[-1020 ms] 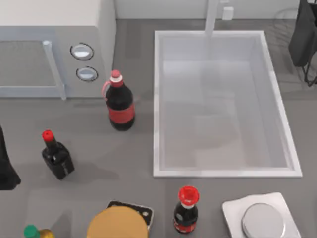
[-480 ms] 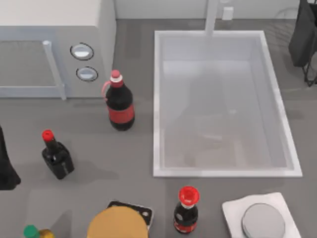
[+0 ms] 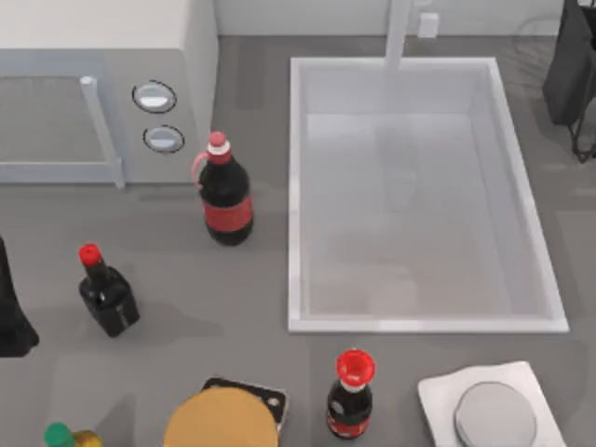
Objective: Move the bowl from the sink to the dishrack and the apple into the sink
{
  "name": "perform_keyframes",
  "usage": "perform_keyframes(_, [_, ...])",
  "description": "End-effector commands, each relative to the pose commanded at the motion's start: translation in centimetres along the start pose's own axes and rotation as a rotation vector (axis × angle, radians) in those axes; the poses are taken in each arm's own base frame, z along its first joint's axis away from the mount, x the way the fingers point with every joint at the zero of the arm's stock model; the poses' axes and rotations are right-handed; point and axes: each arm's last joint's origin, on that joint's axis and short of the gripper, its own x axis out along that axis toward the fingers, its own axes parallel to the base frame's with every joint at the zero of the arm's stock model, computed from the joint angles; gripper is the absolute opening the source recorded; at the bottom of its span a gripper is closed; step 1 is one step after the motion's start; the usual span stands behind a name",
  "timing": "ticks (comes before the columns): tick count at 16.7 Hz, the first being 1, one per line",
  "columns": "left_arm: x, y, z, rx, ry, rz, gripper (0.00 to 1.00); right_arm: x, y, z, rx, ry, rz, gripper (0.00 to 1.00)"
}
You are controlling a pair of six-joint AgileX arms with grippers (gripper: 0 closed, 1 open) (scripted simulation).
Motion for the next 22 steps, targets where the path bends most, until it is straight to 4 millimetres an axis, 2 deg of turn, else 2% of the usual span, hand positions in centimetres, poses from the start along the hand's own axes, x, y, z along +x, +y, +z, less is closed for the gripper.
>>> perform_keyframes(3, [0.00,0.00,0.00,0.000,0.000,0.000,1.00,0.00,0.00,0.00,0.000,0.000,0.000,0.00])
perform_keyframes(16, [0.00,0.00,0.00,0.000,0.000,0.000,1.00,0.00,0.00,0.00,0.000,0.000,0.000,0.98])
perform_keyframes(22, [0.00,0.00,0.00,0.000,0.000,0.000,1.00,0.00,0.00,0.00,0.000,0.000,0.000,1.00])
